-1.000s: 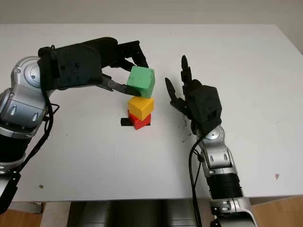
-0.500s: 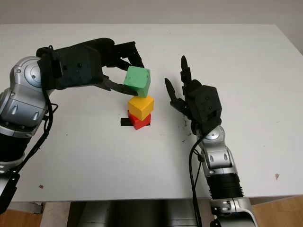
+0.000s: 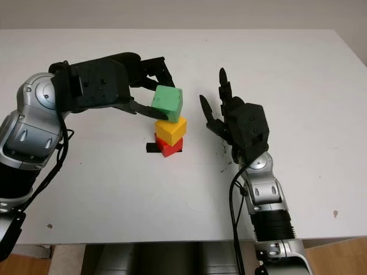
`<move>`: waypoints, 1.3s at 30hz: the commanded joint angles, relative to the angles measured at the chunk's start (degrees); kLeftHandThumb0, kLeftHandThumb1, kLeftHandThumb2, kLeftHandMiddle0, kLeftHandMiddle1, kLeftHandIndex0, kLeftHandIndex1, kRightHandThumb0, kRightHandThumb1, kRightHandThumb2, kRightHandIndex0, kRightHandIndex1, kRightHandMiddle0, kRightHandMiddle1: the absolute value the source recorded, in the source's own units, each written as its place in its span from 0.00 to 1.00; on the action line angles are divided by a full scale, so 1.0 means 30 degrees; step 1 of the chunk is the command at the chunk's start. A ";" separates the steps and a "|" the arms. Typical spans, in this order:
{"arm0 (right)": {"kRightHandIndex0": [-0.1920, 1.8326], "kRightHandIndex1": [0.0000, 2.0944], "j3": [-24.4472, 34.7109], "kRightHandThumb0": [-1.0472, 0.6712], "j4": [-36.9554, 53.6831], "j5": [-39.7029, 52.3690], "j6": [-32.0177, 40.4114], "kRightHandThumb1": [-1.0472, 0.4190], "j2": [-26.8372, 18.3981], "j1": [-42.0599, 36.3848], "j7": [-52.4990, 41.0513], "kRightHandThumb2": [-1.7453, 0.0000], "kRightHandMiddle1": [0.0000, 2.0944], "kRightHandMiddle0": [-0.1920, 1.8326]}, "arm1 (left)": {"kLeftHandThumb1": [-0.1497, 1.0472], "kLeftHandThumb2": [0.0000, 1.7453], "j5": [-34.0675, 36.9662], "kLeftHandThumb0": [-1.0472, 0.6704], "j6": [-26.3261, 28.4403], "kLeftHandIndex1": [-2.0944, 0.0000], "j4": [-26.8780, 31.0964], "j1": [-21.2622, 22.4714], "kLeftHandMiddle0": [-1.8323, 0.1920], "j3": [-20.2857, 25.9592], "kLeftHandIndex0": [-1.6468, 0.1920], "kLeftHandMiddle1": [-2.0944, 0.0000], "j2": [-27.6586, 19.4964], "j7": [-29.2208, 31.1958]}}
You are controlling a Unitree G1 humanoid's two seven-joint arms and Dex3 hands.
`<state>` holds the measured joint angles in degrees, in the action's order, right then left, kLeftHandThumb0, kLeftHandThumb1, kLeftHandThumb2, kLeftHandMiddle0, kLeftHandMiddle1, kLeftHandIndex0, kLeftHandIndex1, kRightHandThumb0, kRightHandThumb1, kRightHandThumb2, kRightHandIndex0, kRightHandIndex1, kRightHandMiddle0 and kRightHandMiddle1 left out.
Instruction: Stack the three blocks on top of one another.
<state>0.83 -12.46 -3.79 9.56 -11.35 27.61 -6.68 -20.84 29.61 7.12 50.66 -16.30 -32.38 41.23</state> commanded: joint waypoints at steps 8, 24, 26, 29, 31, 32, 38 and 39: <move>0.00 0.02 0.0140 0.28 0.0284 0.0081 0.0161 0.00 -0.0178 0.0037 -0.0041 0.65 0.02 0.01 | 1.00 0.10 -0.0275 0.38 -0.0319 0.16 0.0235 -0.0124 0.81 -0.0197 0.67 0.72 -0.0078 0.0151; 0.00 0.02 0.0119 0.29 0.0210 0.0116 -0.0122 0.00 -0.0376 -0.0028 -0.0320 0.65 0.02 0.00 | 1.00 0.10 0.0050 0.38 -0.0794 0.17 -0.0108 -0.0277 0.83 0.0002 0.67 0.61 0.0003 0.0146; 0.00 0.02 0.0113 0.29 0.0233 0.0072 -0.0115 0.00 -0.0405 -0.0050 -0.0306 0.65 0.02 0.00 | 1.00 0.10 0.0049 0.38 -0.0716 0.17 -0.0108 -0.0301 0.84 0.0030 0.67 0.60 0.0058 0.0034; 0.00 0.02 0.0132 0.28 0.0253 0.0050 0.0010 0.00 -0.0394 -0.0032 -0.0265 0.65 0.03 0.00 | 1.00 0.08 -0.0057 0.37 0.0034 0.21 -0.0054 -0.0261 0.84 0.0027 0.66 0.64 0.0216 -0.0119; 0.00 0.02 0.0131 0.29 0.0163 0.0049 -0.0217 0.00 -0.0402 -0.0032 -0.0281 0.65 0.03 0.00 | 1.00 0.05 -0.0181 0.35 0.0800 0.28 0.0025 -0.0124 0.84 -0.0108 0.74 0.73 0.0233 -0.0017; 0.00 0.02 0.0144 0.30 0.0096 0.0075 -0.0361 0.00 -0.0397 -0.0044 -0.0300 0.65 0.03 0.00 | 0.99 0.04 -0.0229 0.34 0.1067 0.31 0.0063 -0.0077 0.84 -0.0170 0.76 0.78 0.0221 0.0030; 0.00 0.02 0.0169 0.31 -0.0256 0.0060 -0.0812 0.00 -0.0525 -0.0026 -0.0400 0.65 0.03 0.01 | 0.97 0.03 -0.0340 0.30 0.1104 0.54 0.0145 -0.0198 0.82 -0.0213 0.86 0.96 0.0195 -0.0093; 0.00 0.02 0.0196 0.31 -0.0314 0.0091 -0.0901 0.00 -0.0520 -0.0022 -0.0408 0.65 0.03 0.01 | 0.96 0.03 -0.0298 0.29 0.1070 0.57 0.0138 -0.0217 0.81 -0.0177 0.87 0.96 0.0196 -0.0080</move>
<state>0.91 -13.13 -3.77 7.82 -12.28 27.60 -7.81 -21.85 33.29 6.81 50.26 -16.91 -31.91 41.16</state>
